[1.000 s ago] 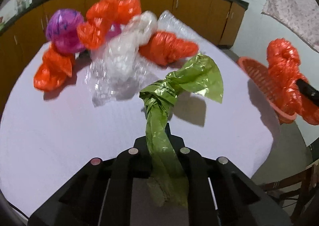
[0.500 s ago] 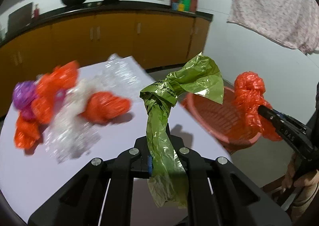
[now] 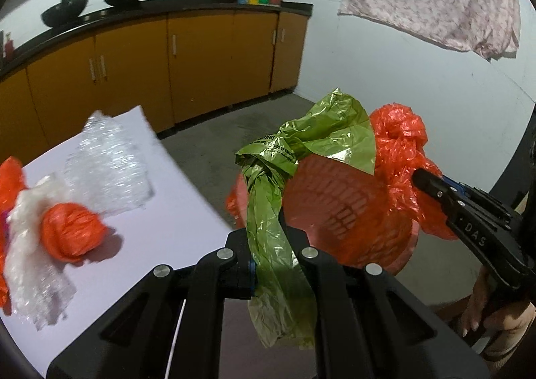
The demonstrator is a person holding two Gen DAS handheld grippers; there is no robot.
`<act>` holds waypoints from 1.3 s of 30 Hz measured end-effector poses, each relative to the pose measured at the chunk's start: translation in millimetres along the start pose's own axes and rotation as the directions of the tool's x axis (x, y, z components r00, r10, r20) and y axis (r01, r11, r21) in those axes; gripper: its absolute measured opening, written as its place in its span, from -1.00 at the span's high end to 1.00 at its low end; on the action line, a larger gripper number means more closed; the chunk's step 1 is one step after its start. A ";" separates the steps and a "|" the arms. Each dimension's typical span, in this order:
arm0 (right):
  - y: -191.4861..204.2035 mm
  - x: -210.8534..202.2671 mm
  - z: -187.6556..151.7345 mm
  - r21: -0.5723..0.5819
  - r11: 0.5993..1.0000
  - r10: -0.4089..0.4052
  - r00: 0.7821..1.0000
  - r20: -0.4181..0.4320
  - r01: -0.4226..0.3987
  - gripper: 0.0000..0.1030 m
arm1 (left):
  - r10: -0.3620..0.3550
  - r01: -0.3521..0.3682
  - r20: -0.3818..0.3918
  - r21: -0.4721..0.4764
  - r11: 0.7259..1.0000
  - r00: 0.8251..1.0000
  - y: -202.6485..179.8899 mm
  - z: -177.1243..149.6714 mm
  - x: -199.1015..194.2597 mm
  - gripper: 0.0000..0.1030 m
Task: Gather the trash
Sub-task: 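Drop the green bag into the orange basket with the left tool while the right tool releases the orange bag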
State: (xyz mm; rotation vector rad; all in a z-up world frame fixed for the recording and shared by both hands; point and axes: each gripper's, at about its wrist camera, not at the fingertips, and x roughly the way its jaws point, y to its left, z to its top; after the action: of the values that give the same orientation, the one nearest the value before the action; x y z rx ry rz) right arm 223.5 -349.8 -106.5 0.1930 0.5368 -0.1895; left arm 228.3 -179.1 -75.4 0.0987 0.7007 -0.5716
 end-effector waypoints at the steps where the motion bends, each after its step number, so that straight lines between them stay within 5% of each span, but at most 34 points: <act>1: -2.4 2.0 1.3 0.005 1.000 -0.001 1.000 0.001 0.001 0.75 | -0.004 0.005 -0.005 0.007 1.000 1.000 -2.7 2.8 5.3 0.82; 14: -28.9 25.4 13.6 0.072 0.997 -0.004 1.000 0.011 0.003 0.67 | -0.044 0.047 -0.058 0.044 0.998 0.997 -25.0 15.7 49.6 0.81; 20: -36.1 27.8 10.2 0.087 0.996 -0.004 1.000 0.011 0.003 0.34 | -0.063 0.065 -0.074 0.034 0.997 0.995 -23.2 14.4 59.2 0.10; 25: -37.3 25.7 8.8 0.087 0.996 -0.011 1.000 0.009 0.010 0.29 | -0.058 0.059 -0.076 0.017 0.998 0.995 -18.2 10.4 55.2 0.08; 34: 9.0 9.6 19.0 0.010 0.997 0.079 0.996 0.041 -0.080 0.29 | 0.055 -0.055 0.032 -0.027 0.998 0.998 24.1 0.2 -2.7 -0.09; 39: 60.0 5.0 18.0 -0.055 0.981 0.187 0.982 0.029 -0.186 0.28 | 0.188 -0.178 0.099 -0.094 0.979 0.977 65.7 -18.2 -55.2 -0.19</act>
State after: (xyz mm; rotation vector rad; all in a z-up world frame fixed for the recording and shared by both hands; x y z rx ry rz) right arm 250.2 -296.7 -86.1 0.1882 0.4859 0.0038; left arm 218.3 -93.1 -61.0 0.0524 0.6030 -0.3670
